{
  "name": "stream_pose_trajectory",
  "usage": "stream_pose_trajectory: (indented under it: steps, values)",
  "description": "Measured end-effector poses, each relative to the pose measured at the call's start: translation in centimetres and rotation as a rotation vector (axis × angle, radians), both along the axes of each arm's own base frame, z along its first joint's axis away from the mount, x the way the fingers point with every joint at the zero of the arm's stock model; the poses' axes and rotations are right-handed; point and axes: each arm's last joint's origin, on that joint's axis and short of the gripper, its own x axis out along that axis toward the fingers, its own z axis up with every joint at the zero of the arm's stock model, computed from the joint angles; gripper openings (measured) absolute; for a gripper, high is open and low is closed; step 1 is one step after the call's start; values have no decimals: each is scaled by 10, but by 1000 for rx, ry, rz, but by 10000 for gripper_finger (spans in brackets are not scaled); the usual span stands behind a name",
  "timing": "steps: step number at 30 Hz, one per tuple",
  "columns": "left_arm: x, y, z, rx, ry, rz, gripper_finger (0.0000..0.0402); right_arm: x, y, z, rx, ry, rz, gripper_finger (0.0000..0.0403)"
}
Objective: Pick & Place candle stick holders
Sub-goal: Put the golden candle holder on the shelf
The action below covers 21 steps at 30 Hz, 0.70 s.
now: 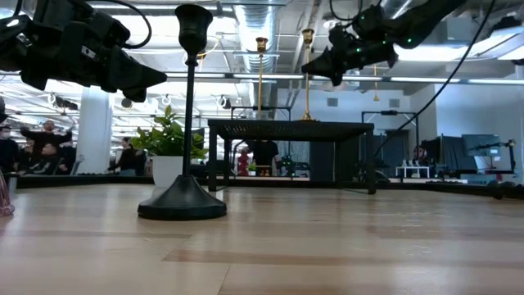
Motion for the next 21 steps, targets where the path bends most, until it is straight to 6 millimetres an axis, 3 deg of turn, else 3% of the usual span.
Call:
stream_pose_trajectory:
  steps: [11, 21]
  values:
    - [0, 0, 0, 0, 0, 0, 5, -13, -13, 1, -10, -8, -62, 0]
    - [0, 0, 0, 0, 0, 0, 5, -14, -11, -4, 30, 32, -65, 0]
